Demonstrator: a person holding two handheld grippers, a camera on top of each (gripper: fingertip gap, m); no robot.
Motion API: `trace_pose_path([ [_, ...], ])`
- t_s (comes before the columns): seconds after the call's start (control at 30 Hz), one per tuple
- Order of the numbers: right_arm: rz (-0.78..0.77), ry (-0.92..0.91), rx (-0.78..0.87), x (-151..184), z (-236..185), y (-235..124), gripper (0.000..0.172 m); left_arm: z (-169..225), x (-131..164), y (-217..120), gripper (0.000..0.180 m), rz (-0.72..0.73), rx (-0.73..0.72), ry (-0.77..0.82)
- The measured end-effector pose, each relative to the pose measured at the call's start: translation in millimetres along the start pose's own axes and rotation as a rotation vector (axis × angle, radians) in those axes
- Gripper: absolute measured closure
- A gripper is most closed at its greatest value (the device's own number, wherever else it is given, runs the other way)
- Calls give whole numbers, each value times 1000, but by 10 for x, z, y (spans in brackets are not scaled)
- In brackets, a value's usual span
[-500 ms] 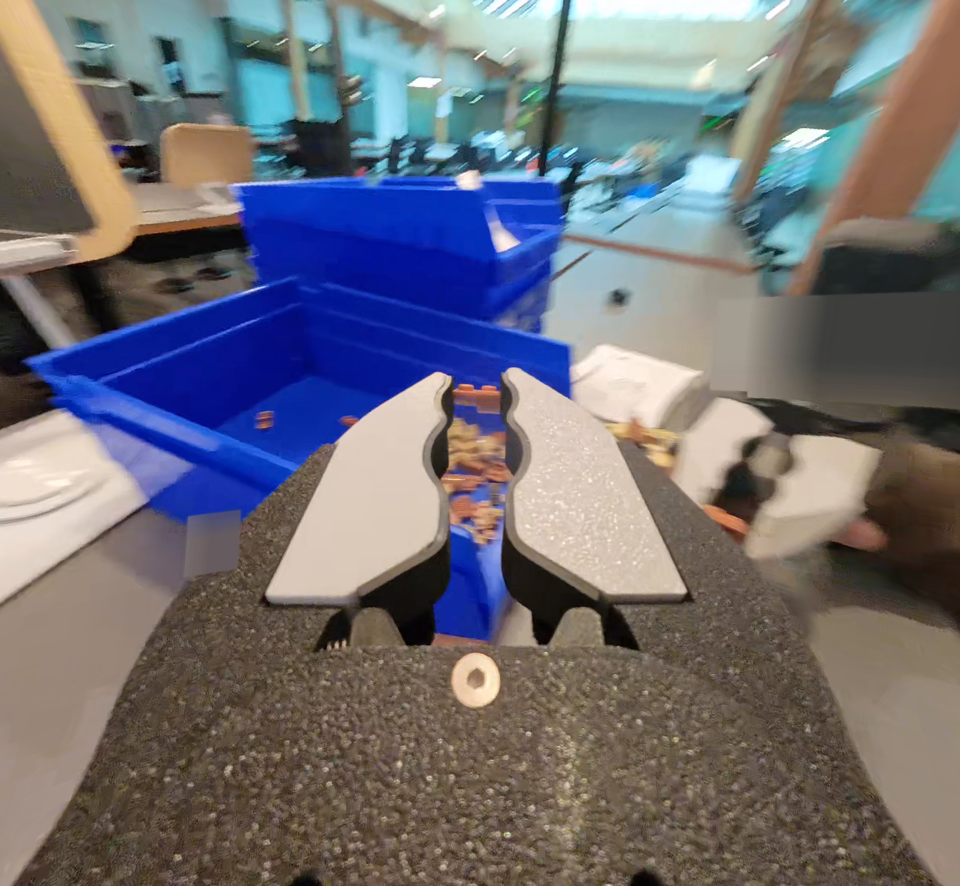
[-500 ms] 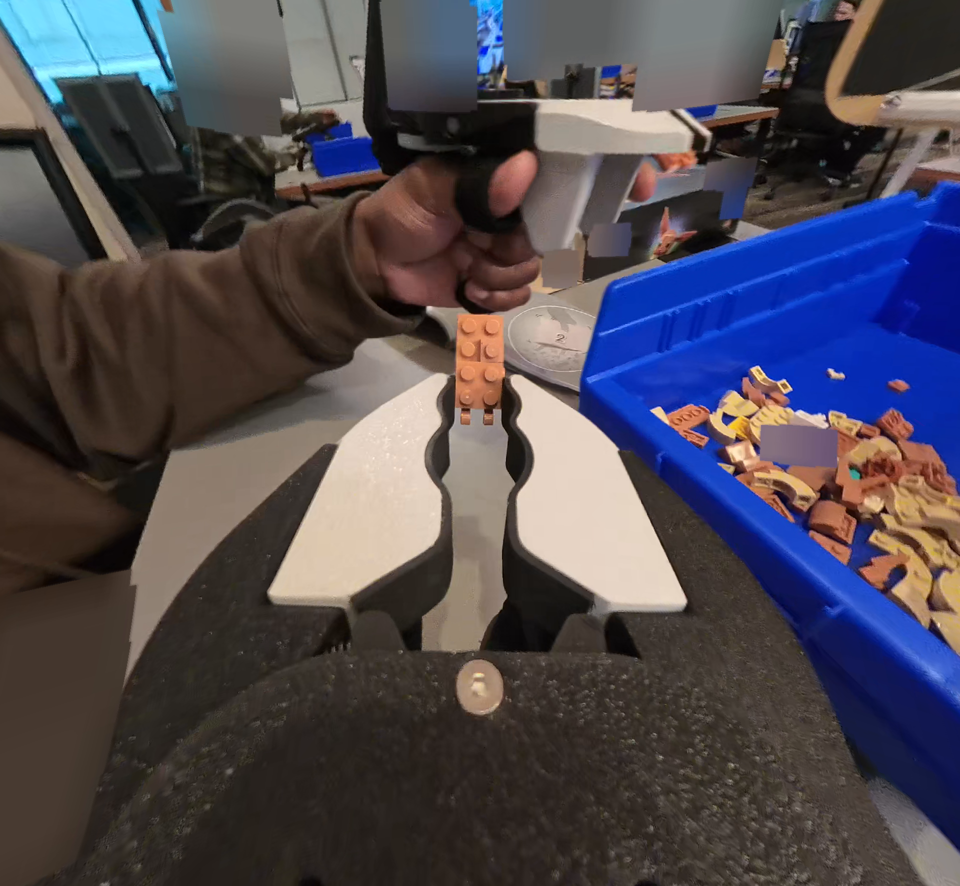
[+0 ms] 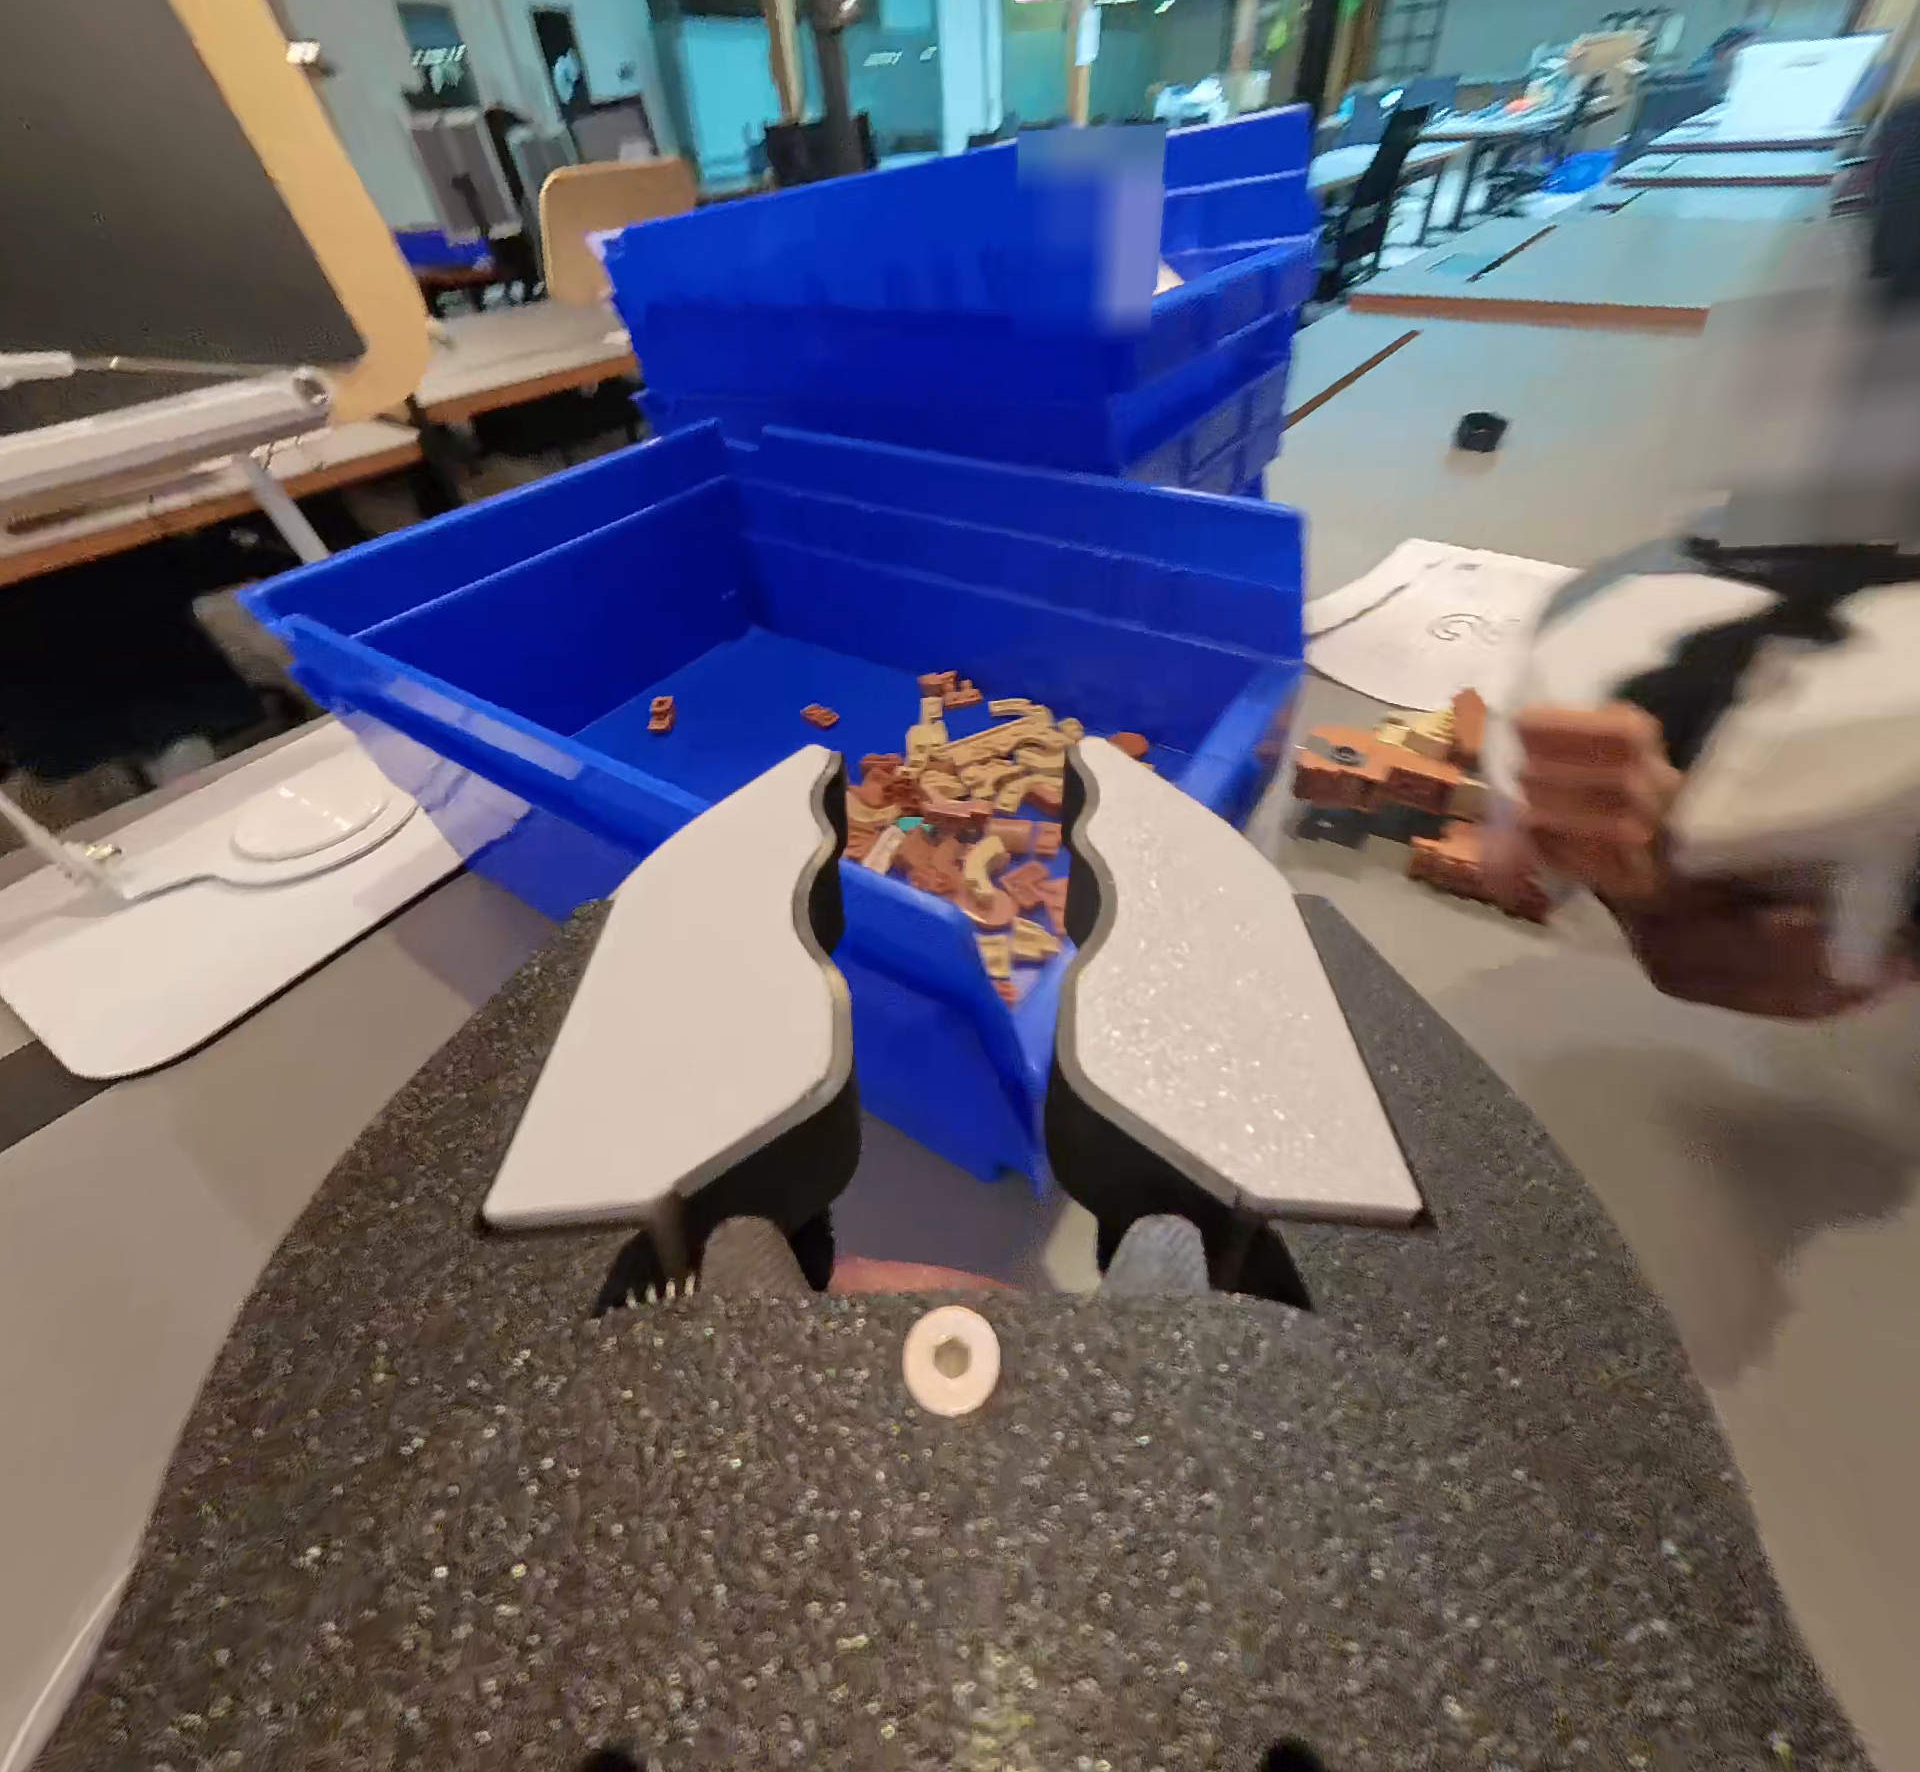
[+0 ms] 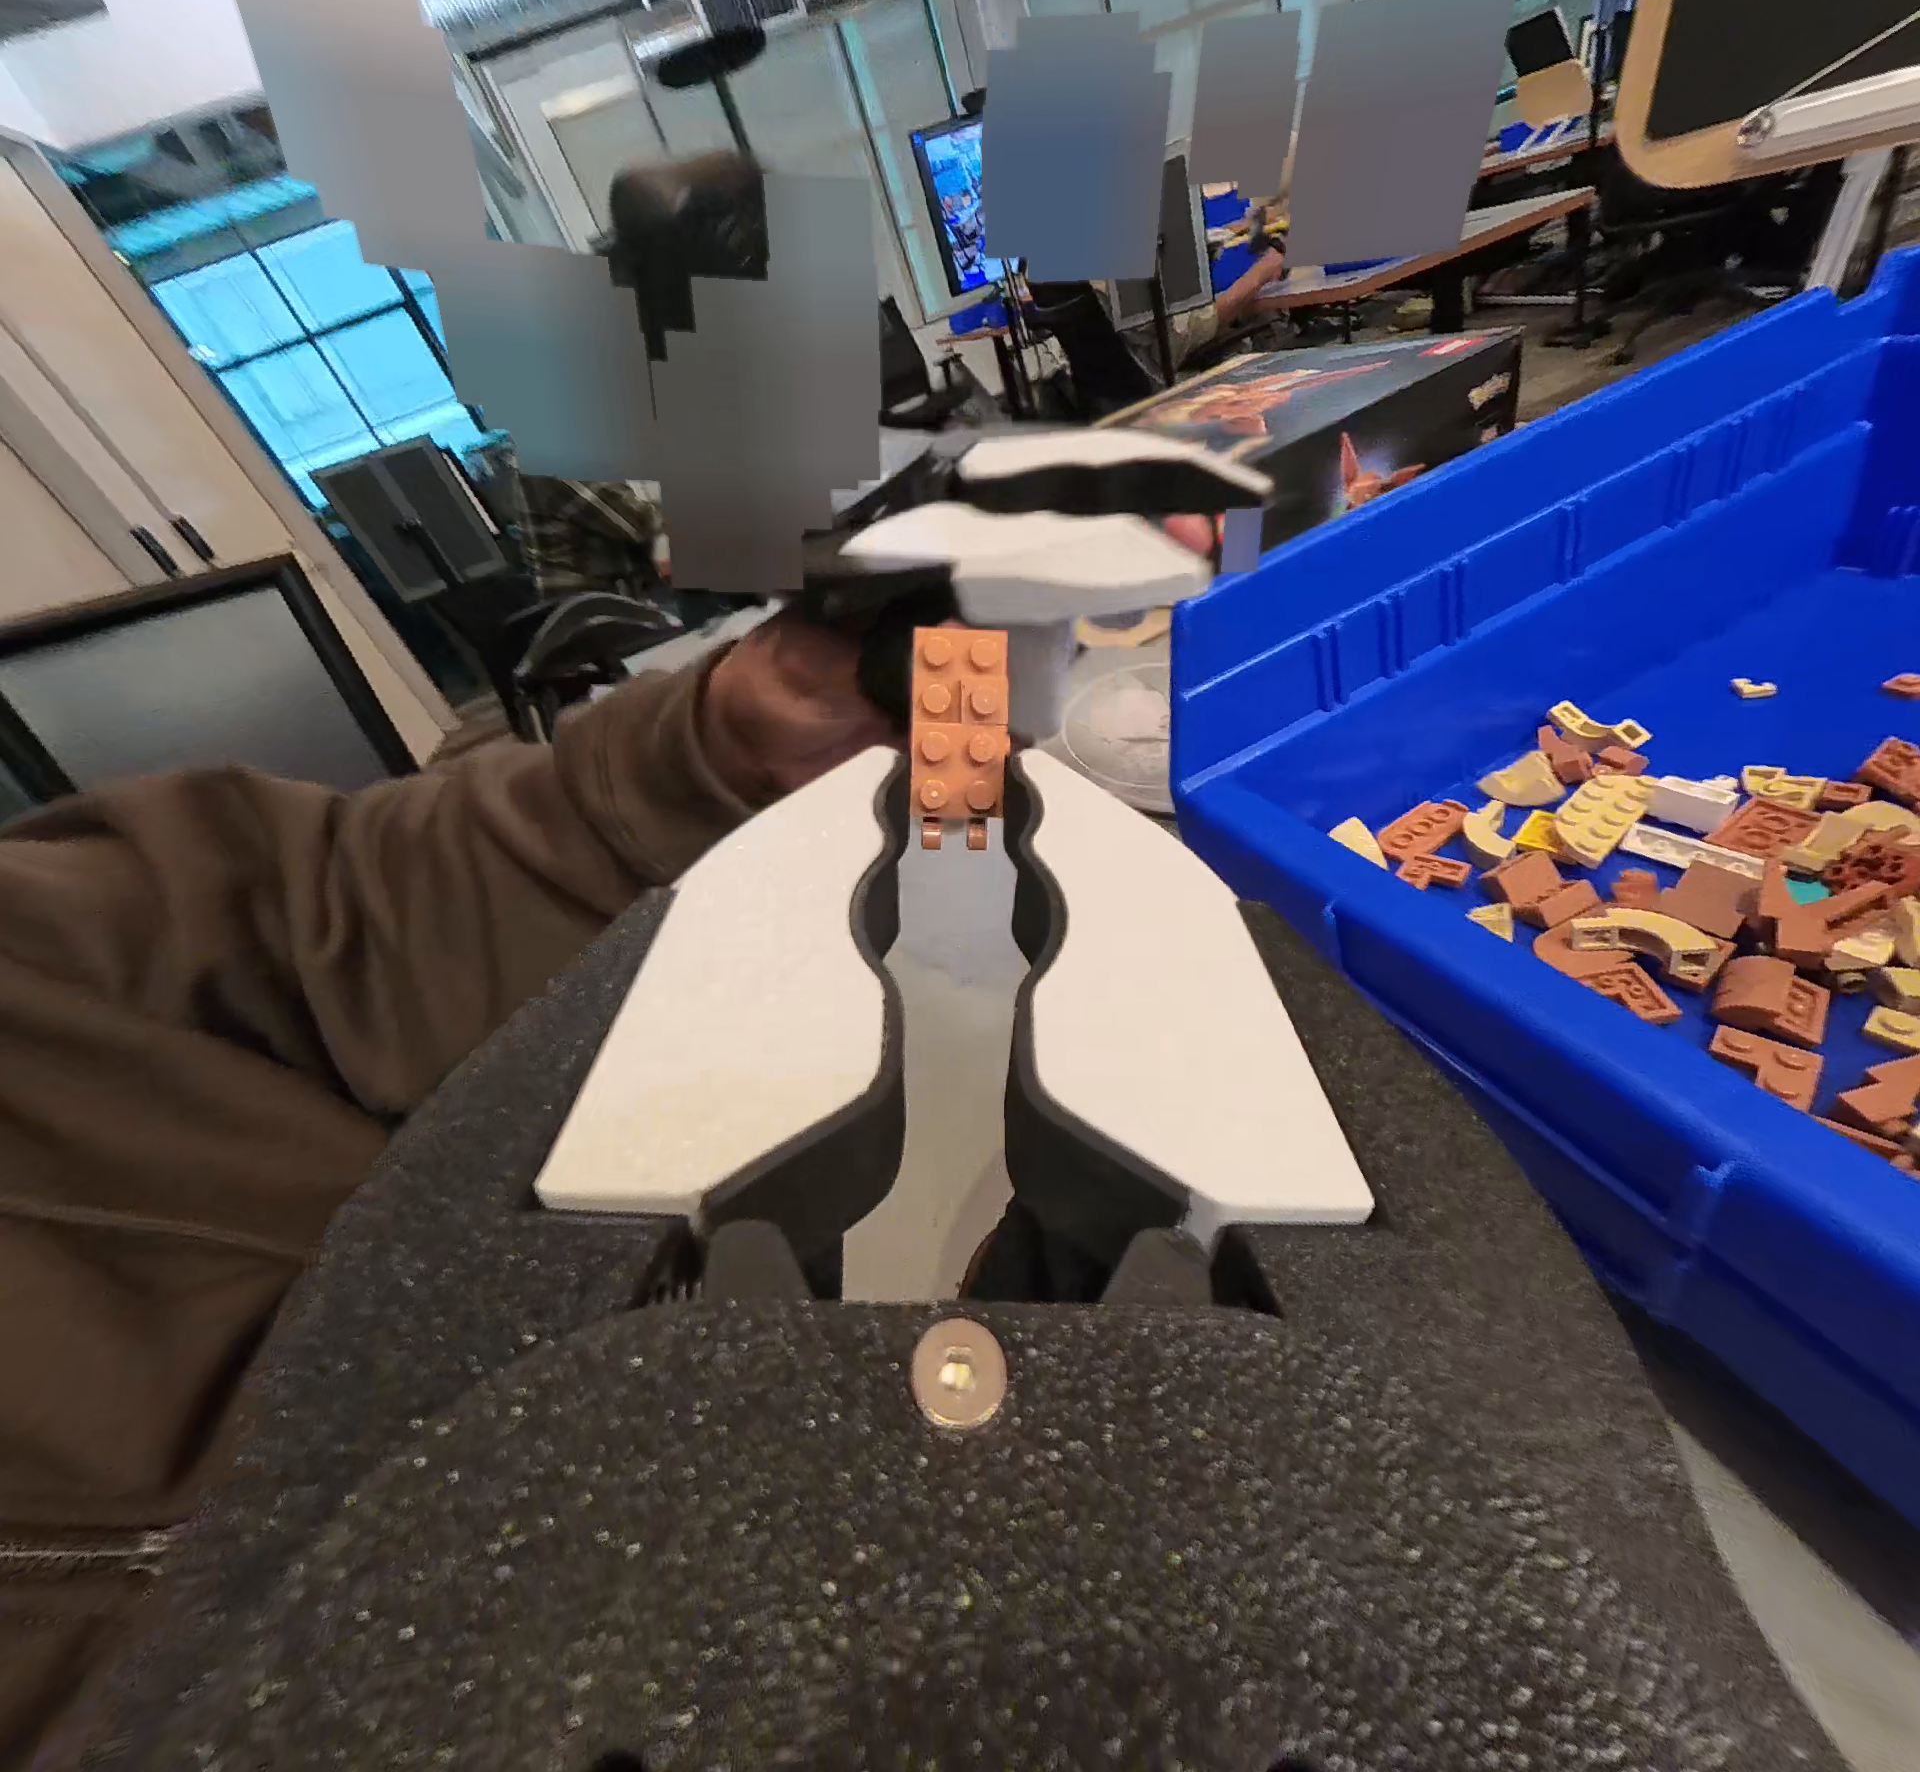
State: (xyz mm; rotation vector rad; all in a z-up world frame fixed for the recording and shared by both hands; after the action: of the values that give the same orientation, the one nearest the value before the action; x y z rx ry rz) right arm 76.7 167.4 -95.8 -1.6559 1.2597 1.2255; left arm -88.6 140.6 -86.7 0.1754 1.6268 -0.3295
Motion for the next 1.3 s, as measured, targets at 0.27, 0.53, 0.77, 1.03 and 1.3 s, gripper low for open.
trace_pose_path([
  [0.27,157,144,-176,-57,-39,-19,155,607,35,-389,150,201,356,-71],
  [0.53,222,171,-264,-59,-102,7,155,754,6,-360,152,247,413,-132],
  [0.77,193,207,-261,-16,-99,53,155,893,-18,-438,151,309,196,405],
  [1.03,154,217,-253,9,-109,81,155,972,13,-455,160,312,-24,836],
  [1.3,114,209,-230,33,-91,86,155,993,55,-441,159,292,-82,981],
])
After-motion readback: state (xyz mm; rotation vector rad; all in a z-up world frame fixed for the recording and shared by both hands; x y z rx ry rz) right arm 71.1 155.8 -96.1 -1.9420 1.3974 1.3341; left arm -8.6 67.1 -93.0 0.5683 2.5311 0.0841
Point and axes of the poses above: each gripper's, where its closed fingertips meet, y out along the fingers, x out of its underside, z = x × y across the jaws, the point moved 7 cm from there along -y, back along the fingers, and after that the axes turned 1 degree about z, right-handed, at the moved point
